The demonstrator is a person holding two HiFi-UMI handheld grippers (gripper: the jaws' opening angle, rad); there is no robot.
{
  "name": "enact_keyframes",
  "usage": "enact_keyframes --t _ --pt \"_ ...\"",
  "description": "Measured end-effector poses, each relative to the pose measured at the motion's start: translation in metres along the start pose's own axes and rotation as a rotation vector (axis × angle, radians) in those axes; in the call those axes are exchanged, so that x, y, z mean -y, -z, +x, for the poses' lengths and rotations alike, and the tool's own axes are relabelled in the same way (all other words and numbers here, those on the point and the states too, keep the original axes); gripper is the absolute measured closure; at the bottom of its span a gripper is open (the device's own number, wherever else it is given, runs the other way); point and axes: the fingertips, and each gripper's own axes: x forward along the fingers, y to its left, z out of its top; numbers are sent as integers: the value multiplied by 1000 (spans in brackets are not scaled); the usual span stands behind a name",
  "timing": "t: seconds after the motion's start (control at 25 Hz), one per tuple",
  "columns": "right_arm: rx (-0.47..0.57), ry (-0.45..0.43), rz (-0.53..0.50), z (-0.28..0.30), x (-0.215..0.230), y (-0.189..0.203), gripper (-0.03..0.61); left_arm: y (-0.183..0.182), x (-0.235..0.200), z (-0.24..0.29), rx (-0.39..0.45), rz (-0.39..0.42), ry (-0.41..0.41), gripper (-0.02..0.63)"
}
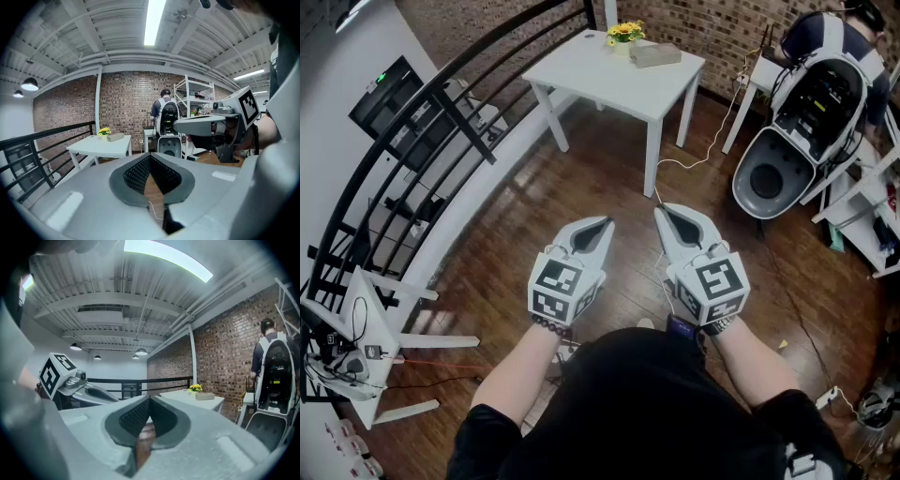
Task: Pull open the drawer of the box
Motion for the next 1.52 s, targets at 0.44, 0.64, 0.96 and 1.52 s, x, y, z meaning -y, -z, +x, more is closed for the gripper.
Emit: enact_keyframes --t 0.44,0.64,0.96,1.52 --pt "-31 9 -1 57 49 8 588 2 -46 61 -12 -6 8 597" --pt "-42 38 -18 103 70 2 588 -4 -85 95 -4 -18 46 597" --pt "-37 103 -25 187 82 -18 588 -26 -165 125 13 -4 120 597" --pt "-52 143 -25 267 94 -22 588 -20 -241 154 6 -28 155 597"
